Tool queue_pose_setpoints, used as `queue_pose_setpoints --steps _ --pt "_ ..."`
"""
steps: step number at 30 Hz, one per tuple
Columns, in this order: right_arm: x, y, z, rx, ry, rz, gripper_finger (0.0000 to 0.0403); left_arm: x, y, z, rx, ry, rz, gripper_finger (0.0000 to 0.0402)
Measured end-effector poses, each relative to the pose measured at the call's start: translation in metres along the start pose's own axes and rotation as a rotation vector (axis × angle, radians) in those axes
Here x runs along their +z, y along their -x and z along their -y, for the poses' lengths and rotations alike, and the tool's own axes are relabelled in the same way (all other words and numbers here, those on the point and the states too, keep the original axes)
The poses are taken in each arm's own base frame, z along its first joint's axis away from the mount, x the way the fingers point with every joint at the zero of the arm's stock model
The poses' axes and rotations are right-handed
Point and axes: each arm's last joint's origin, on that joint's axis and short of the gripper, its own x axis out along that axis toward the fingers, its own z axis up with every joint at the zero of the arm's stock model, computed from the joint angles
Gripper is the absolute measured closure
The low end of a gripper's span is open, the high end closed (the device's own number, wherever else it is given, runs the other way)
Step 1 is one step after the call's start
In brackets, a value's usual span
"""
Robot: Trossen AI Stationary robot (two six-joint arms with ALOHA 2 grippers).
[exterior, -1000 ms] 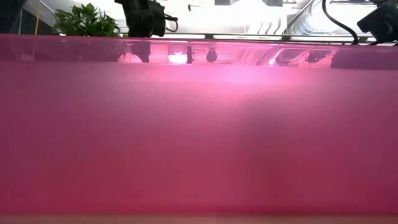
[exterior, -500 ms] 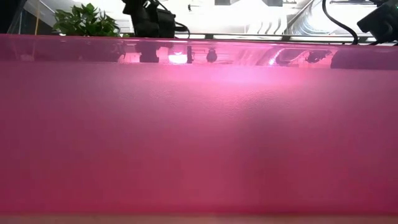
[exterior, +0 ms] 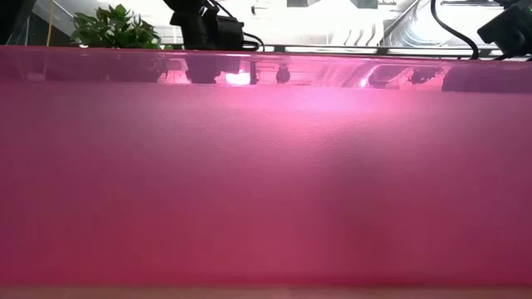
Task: Pick and place pill bottles into a basket
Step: Put the orange pill bottle into the pink bin
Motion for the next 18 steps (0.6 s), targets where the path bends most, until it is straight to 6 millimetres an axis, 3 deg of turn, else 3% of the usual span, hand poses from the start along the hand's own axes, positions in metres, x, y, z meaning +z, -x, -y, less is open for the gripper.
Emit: queue_pose_setpoints --steps 18 --pt "0.0 0.0 0.0 0.0 -0.006 0.0 0.0139 -0.009 -0.033 0.004 -0.008 -0.154 -0.043 0.0103"
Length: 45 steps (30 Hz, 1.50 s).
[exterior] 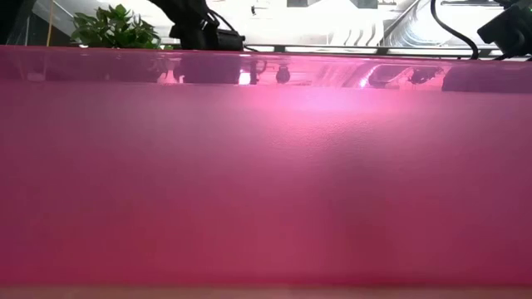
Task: Pick and place pill bottles into a basket
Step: Put the orange pill bottle into the pink bin
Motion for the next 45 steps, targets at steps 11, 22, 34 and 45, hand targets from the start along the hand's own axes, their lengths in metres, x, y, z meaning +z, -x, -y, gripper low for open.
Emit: queue_pose_setpoints --steps 11,22,34,45 --pt "0.0 0.0 0.0 0.0 0.0 0.0 0.0139 0.001 -0.008 -0.002 0.017 -0.052 0.027 0.0103" --pt "0.0 0.0 0.0 0.0 0.001 0.0 0.0139 0.005 -0.02 -0.003 -0.006 -0.061 0.013 0.0103" --pt "0.0 0.0 0.0 0.0 -0.001 0.0 0.0139 0.007 -0.048 -0.009 -0.042 -0.05 -0.045 0.0103" --pt "0.0 0.0 0.0 0.0 0.0 -0.001 0.0139 0.009 -0.055 -0.011 -0.046 -0.047 -0.049 0.0103"
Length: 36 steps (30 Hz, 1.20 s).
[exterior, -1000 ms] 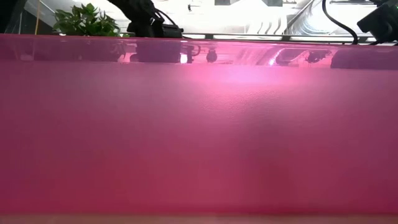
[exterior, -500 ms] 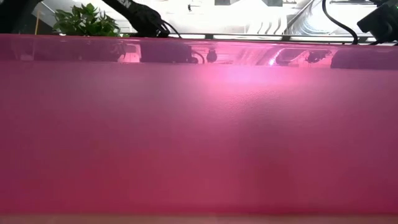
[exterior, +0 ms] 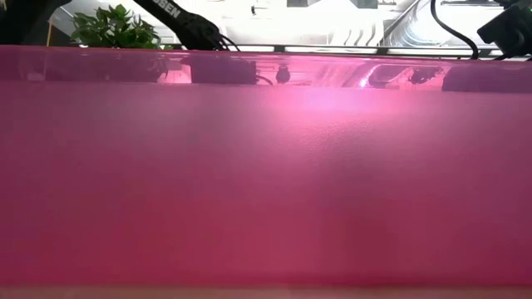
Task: Pick and place pill bottles into a basket
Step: Put the orange pill bottle into the pink bin
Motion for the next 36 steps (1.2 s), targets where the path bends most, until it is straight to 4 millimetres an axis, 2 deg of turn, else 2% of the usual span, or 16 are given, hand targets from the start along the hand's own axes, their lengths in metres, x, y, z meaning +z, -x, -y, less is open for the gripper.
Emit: queue_pose_setpoints --steps 20,31,36 --pt "-0.0002 0.0 0.0001 -0.001 0.0 -0.002 0.0139 0.0049 -0.0007 0.0043 -0.028 0.012 0.037 0.0102" --pt "-0.0003 0.0 0.0002 -0.002 0.0 -0.003 0.0139 0.0045 -0.0007 0.0037 -0.018 0.013 0.03 0.0052" --pt "-0.0006 0.0 0.0004 -0.004 0.001 -0.006 0.0139 0.0047 -0.002 0.0031 -0.018 0.015 0.027 0.0047"
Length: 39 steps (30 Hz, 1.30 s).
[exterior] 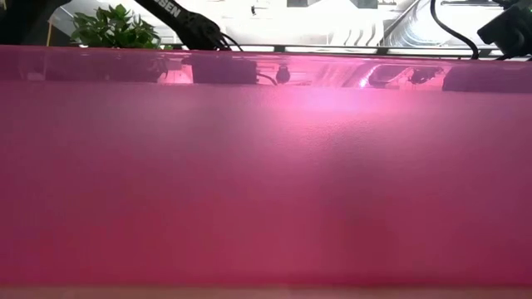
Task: Pick and place pill bottles into a basket
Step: Put the orange pill bottle into the pink bin
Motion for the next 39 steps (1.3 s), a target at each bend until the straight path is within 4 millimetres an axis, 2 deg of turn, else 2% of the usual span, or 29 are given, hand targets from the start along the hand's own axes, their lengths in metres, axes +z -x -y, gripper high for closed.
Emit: queue_pose_setpoints --steps 8,14,27,34,39 --pt "0.0 0.0 0.0 0.0 0.0 0.0 0.0139 0.001 -0.016 -0.005 -0.013 0.029 -0.035 0.0044" --pt "0.0 0.0 0.0 0.003 -0.004 -0.002 0.0139 0.002 -0.017 -0.006 -0.005 0.031 -0.028 0.0035" --pt "0.0 0.0 0.0 0.003 -0.004 -0.003 0.0139 0.001 -0.017 -0.006 -0.005 0.027 -0.028 0.0044" --pt "0.0 0.0 0.0 0.002 -0.004 -0.003 0.0139 -0.01 -0.032 -0.002 -0.029 0.04 -0.068 0.0043" --pt "0.0 0.0 0.0 0.002 -0.004 -0.004 0.0139 -0.008 -0.035 -0.003 -0.019 0.067 -0.038 0.0044"
